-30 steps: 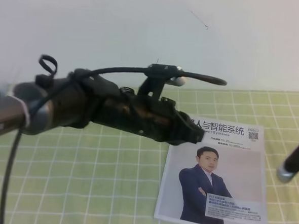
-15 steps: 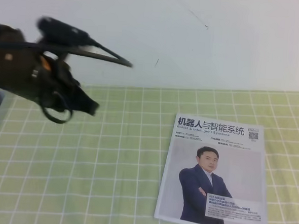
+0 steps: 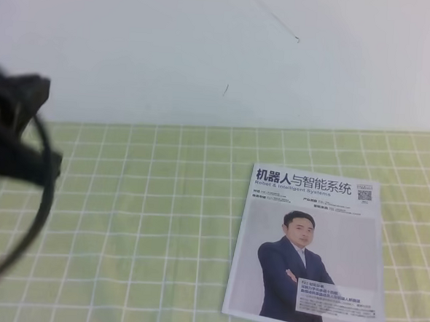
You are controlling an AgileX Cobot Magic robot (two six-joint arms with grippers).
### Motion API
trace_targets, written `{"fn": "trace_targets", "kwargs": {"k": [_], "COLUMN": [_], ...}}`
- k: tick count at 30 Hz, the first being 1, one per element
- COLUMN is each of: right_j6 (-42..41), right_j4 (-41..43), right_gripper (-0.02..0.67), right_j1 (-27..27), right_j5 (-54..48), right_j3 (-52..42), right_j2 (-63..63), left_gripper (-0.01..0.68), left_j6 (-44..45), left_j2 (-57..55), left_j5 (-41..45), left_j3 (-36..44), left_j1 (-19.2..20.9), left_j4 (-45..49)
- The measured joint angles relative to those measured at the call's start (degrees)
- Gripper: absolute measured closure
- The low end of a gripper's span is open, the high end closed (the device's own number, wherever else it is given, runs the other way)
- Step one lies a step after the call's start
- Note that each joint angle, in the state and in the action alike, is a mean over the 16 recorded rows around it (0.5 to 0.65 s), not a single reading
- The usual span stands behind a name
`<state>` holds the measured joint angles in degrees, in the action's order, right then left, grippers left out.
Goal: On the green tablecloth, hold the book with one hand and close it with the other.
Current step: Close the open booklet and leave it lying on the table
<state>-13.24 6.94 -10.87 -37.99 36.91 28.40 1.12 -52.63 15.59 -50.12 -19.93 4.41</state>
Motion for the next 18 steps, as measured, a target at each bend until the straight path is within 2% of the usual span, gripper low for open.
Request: {"fn": "trace_targets", "kwargs": {"k": [9, 18], "right_j6": [-5.58, -6.84], "right_j4": [-9.31, -12.64], "right_gripper": [0.652, 0.652], "right_j1": [0.0, 0.0], "right_j5": [4.49, 3.77], "right_j3": [-10.72, -17.38], "right_j2": [-13.18, -20.54], "left_gripper": [0.676, 0.676], "left_j6": [0.2, 0.31], "left_j2": [17.13, 27.96], "left_j5": [-12.86, -20.23], "left_j3": [18.93, 28.02], "left_j1": [-0.1, -0.12], "left_j4": [0.82, 1.27]}}
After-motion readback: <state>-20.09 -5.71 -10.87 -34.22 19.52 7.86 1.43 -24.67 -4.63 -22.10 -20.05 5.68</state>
